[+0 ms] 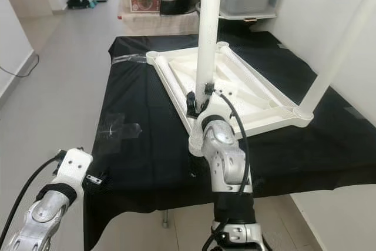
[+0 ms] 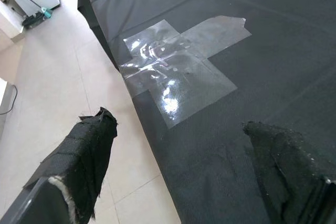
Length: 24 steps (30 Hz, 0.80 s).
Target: Building children table
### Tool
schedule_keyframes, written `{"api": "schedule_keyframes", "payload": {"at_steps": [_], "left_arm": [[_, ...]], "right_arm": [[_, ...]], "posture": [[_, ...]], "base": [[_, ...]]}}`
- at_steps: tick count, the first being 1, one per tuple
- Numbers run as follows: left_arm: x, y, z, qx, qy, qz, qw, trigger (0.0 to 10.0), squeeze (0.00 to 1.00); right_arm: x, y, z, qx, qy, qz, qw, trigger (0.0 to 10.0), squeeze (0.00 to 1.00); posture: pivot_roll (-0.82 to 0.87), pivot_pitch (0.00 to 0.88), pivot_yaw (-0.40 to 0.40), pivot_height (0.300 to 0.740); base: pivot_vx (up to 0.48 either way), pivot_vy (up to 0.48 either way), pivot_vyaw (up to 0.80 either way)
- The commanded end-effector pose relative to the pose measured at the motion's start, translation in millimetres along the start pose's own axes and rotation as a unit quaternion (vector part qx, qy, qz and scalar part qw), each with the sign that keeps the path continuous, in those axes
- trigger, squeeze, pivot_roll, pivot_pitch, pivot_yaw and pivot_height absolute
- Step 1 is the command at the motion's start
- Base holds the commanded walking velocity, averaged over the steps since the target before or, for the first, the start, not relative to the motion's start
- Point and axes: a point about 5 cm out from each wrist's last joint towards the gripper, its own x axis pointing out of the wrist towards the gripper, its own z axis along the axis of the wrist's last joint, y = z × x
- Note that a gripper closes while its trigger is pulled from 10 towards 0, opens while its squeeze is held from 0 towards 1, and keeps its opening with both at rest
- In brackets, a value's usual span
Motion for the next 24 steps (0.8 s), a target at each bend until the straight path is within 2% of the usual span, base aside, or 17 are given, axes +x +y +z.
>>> {"api": "schedule_keyframes", "payload": {"at_steps": [1, 2, 3, 11, 13, 18, 22, 24], "left_arm": [[0.5, -1.6, -2, 0.007, 0.003, -0.007, 1.0, 10.0, 0.0], [0.5, -1.6, -2, 0.007, 0.003, -0.007, 1.0, 10.0, 0.0], [0.8, -2.3, -2, 0.007, 0.003, -0.007, 1.0, 10.0, 0.0], [1.0, -3.9, -3, 0.007, 0.003, -0.009, 1.0, 10.0, 0.0], [0.8, -3.9, -3, 0.007, 0.003, -0.01, 1.0, 10.0, 0.0], [0.8, -4.5, -3, 0.008, 0.003, -0.011, 1.0, 10.0, 0.0], [1.2, -5.0, -3, 0.008, 0.002, -0.013, 1.0, 10.0, 0.0], [1.7, -5.1, -3, 0.01, 0.001, -0.013, 1.0, 10.0, 0.0]], "right_arm": [[4.3, -7.0, 19, -0.006, -0.025, -0.004, 1.0, 10.0, 0.73], [4.3, -7.0, 19, -0.006, -0.025, -0.004, 1.0, 10.0, 0.73], [7.1, -9.5, 26, -0.011, -0.035, -0.002, 0.999, 10.0, 0.0], [15.4, -19.6, 45, -0.031, -0.06, 0.001, 0.998, 10.0, 0.0], [19.1, -23.9, 58, -0.042, -0.072, 0.006, 0.997, 10.0, 0.0], [21.5, -25.3, 63, -0.049, -0.074, 0.013, 0.996, 10.0, 0.0], [24.8, -25.0, 68, -0.06, -0.073, 0.033, 0.995, 10.0, 0.0], [30.3, -19.4, 76, -0.079, -0.064, 0.097, 0.99, 10.0, 0.0]], "posture": [[0.05, 0.0, -0.025, 0.74], [0.05, 0.0, -0.025, 0.74], [0.05, 0.0, -0.025, 0.74], [0.05, 0.0, -0.026, 0.74], [0.05, 0.0, -0.024, 0.74], [0.05, 0.0, -0.024, 0.74], [0.05, 0.0, -0.025, 0.74], [0.05, 0.0, -0.029, 0.74]], "base": [[0.0, 0.0, 0.0], [0.0, 0.0, 0.0], [0.0, 0.0, 0.0], [0.0, 0.0, 0.0], [0.0, 0.0, 0.0], [0.0, 0.0, 0.0], [0.0, 0.0, 0.0], [0.0, 0.0, 0.0]]}}
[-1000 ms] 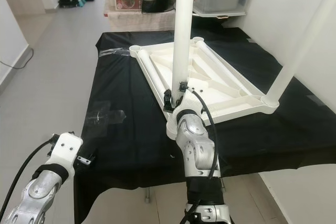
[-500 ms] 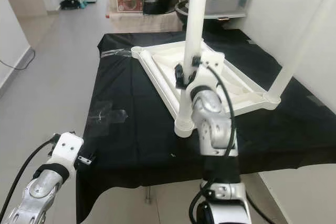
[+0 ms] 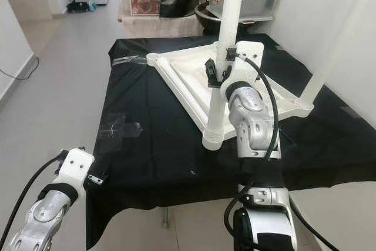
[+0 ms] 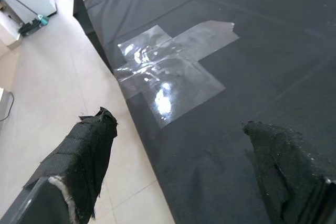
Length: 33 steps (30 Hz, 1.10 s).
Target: Building children table
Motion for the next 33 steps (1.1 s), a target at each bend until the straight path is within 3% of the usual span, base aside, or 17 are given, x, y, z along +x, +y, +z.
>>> {"api": "schedule_keyframes", "payload": {"at_steps": [1, 5, 7, 11, 12, 13, 16, 17, 21, 26, 33], "left_arm": [[0.2, -2.6, -4, 0.008, 0.006, -0.008, 1.0, 10.0, 0.0], [0.3, -2.4, -4, 0.009, 0.006, -0.008, 1.0, 10.0, 0.0], [0.3, -2.8, -4, 0.01, 0.006, -0.009, 1.0, 10.0, 0.0], [0.2, -3.2, -5, 0.011, 0.006, -0.01, 1.0, 10.0, 0.0], [0.1, -3.2, -5, 0.011, 0.007, -0.011, 1.0, 10.0, 0.0], [0.0, -3.2, -5, 0.012, 0.007, -0.011, 1.0, 10.0, 0.0], [0.0, -3.1, -5, 0.012, 0.007, -0.011, 1.0, 10.0, 0.0], [0.2, -2.9, -6, 0.013, 0.007, -0.011, 1.0, 10.0, 0.0], [0.3, -2.4, -6, 0.013, 0.007, -0.008, 1.0, 10.0, 0.0], [-1.3, -0.8, -7, 0.016, 0.009, -0.007, 1.0, 10.0, 0.0], [-1.0, 0.4, -8, 0.019, 0.009, -0.008, 1.0, 10.0, 0.0]], "right_arm": [[5.0, 7.5, 11, -0.006, -0.008, 0.072, 0.997, 10.0, 0.0], [5.8, 10.2, 11, -0.01, -0.004, 0.101, 0.995, 10.0, 0.0], [6.3, 11.8, 11, -0.064, 0.006, 0.18, 0.982, 10.0, 0.0], [10.8, 1.6, 12, -0.108, 0.019, 0.207, 0.972, 10.0, 0.0], [13.2, -3.0, 14, -0.118, 0.02, 0.206, 0.971, 8.5, 0.0], [15.1, -6.2, 14, -0.127, 0.024, 0.204, 0.97, 5.0, 0.0], [16.4, -8.1, 15, -0.133, 0.026, 0.204, 0.969, 5.0, 0.0], [19.2, -12.5, 12, -0.144, 0.036, 0.199, 0.969, 0.0, 0.0], [24.0, -20.6, 5, -0.159, 0.056, 0.192, 0.967, 0.0, 0.0], [22.1, -17.6, -3, -0.151, 0.069, 0.238, 0.957, 0.0, 0.0], [23.3, -22.9, -6, -0.149, 0.074, 0.235, 0.958, 0.0, 0.0]], "posture": [[0.05, 0.0, -0.03, 0.74], [0.05, 0.0, -0.03, 0.74], [0.06, 0.0, -0.033, 0.74], [0.06, 0.0, -0.035, 0.74], [0.06, 0.0, -0.035, 0.74], [0.06, 0.0, -0.035, 0.74], [0.06, 0.0, -0.035, 0.74], [0.06, 0.0, -0.039, 0.74], [0.07, 0.0, -0.045, 0.74], [0.07, 0.0, -0.043, 0.74], [0.07, 0.0, -0.042, 0.74]], "base": [[0.0, 0.0, 0.0], [0.0, 0.0, 0.0], [0.0, 0.0, 0.0], [0.0, 0.0, 0.0], [0.0, 0.0, 0.0], [0.0, 0.0, 0.0], [0.0, 0.0, 0.0], [0.0, 0.0, 0.0], [0.0, 0.0, 0.0], [0.0, 0.0, 0.0], [0.0, 0.0, 0.0]]}}
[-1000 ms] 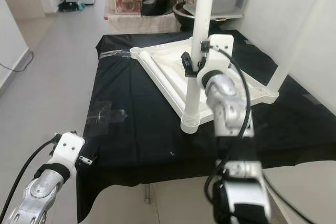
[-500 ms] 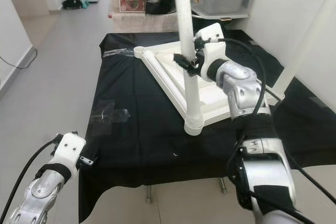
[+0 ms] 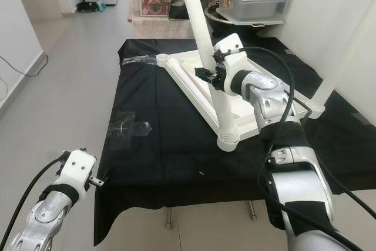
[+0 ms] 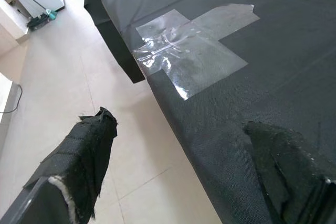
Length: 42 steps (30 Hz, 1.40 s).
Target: Building children table
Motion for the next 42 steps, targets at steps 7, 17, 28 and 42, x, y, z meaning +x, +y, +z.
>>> {"api": "schedule_keyframes", "payload": {"at_steps": [7, 17, 28, 42], "left_arm": [[-0.3, -2.3, -5, 0.013, 0.007, -0.011, 1.0, 10.0, 0.0], [-2.6, 2.1, -6, 0.016, 0.01, -0.008, 1.0, 10.0, 0.0], [-5.5, 7.7, -7, 0.019, 0.012, -0.001, 1.0, 10.0, 0.0], [-2.3, 6.9, -5, 0.018, 0.012, 0.004, 1.0, 10.0, 0.0]], "right_arm": [[-8.3, -17.0, -21, 0.056, 0.017, -0.05, 0.997, 0.0, 0.0], [-12.3, 7.8, -48, 0.109, 0.0, -0.064, 0.992, 0.0, 0.0], [-8.8, 51.2, -79, 0.232, -0.013, -0.229, 0.945, 0.0, 0.0], [-13.7, 87.2, -88, 0.313, 0.067, -0.444, 0.837, 0.0, 0.0]], "posture": [[0.07, 0.0, -0.037, 0.74], [0.07, 0.0, -0.032, 0.74], [0.09, 0.0, -0.028, 0.74], [0.09, 0.0, -0.044, 0.74]], "base": [[0.0, 0.0, 0.0], [0.0, 0.0, 0.0], [0.0, 0.0, 0.0], [0.0, 0.0, 0.0]]}}
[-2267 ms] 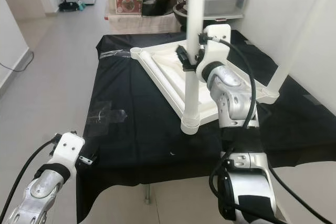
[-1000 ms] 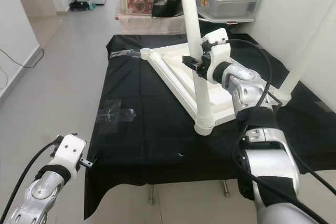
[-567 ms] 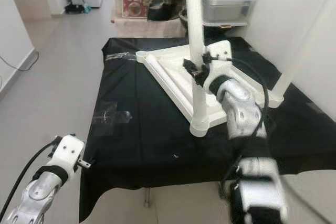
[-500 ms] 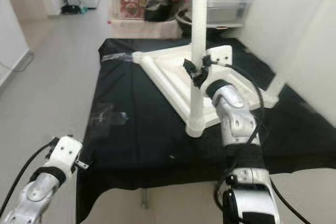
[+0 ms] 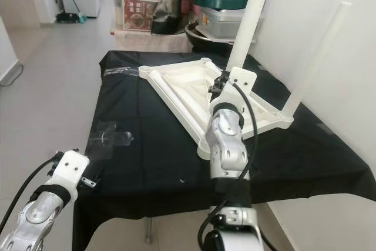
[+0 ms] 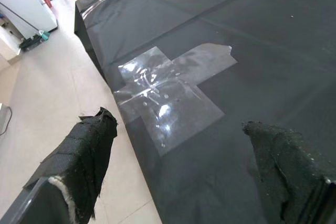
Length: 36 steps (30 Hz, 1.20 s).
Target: Building children table
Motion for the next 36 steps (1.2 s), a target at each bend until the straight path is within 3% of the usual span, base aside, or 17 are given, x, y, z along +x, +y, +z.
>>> {"api": "schedule_keyframes", "payload": {"at_steps": [1, 5, 13, 14, 31, 32, 33, 34, 36], "left_arm": [[0.1, 0.0, -2, 0.005, 0.006, 0.001, 1.0, 10.0, 0.0], [0.5, 0.3, -1, 0.002, 0.006, 0.007, 1.0, 10.0, 0.0], [0.6, -1.8, -1, 0.0, 0.006, 0.006, 1.0, 10.0, 0.0], [1.2, -1.5, -1, 0.001, 0.006, 0.006, 1.0, 10.0, 0.0], [5.7, -1.9, -2, 0.003, 0.005, 0.002, 1.0, 10.0, 0.0], [5.9, -1.9, -2, 0.003, 0.004, 0.002, 1.0, 10.0, 0.0], [5.9, -1.9, -2, 0.003, 0.004, 0.002, 1.0, 10.0, 0.0], [6.0, -1.6, -2, 0.003, 0.004, 0.002, 1.0, 10.0, 0.0], [6.0, -1.5, -2, 0.003, 0.005, 0.002, 1.0, 10.0, 0.0]], "right_arm": [[-7.0, -15.5, -49, 0.027, 0.125, -0.058, 0.99, 0.0, 0.0], [-7.8, -15.3, -44, 0.021, 0.117, -0.113, 0.986, 0.0, 0.0], [-12.0, -6.9, -45, 0.02, 0.125, -0.112, 0.986, 0.0, 0.0], [-13.3, -4.0, -46, 0.022, 0.136, -0.095, 0.986, 10.0, 0.0], [-16.4, 6.2, -27, 0.023, 0.114, -0.05, 0.992, 10.0, 0.0], [-16.7, 6.9, -25, 0.033, 0.111, -0.046, 0.992, 10.0, 0.69], [-16.7, 6.9, -25, 0.033, 0.111, -0.046, 0.992, 10.0, 0.69], [-17.2, 7.3, -23, 0.042, 0.106, -0.041, 0.993, 10.0, 1.0], [-17.2, 7.2, -22, 0.042, 0.104, -0.04, 0.993, 10.0, 1.0]], "posture": [[0.09, 0.0, -0.044, 0.74], [0.08, 0.0, -0.044, 0.74], [0.08, 0.0, -0.04, 0.74], [0.08, 0.0, -0.037, 0.74], [0.07, 0.0, -0.036, 0.74], [0.07, 0.0, -0.036, 0.74], [0.07, 0.0, -0.036, 0.74], [0.07, 0.0, -0.036, 0.74], [0.07, 0.0, -0.036, 0.74]], "base": [[0.0, 0.0, 0.0], [0.0, 0.0, 0.0], [0.0, 0.0, 0.0], [0.0, 0.0, 0.0], [0.0, 0.0, 0.0], [0.0, 0.0, 0.0], [0.0, 0.0, 0.0], [0.0, 0.0, 0.0], [0.0, 0.0, 0.0]]}}
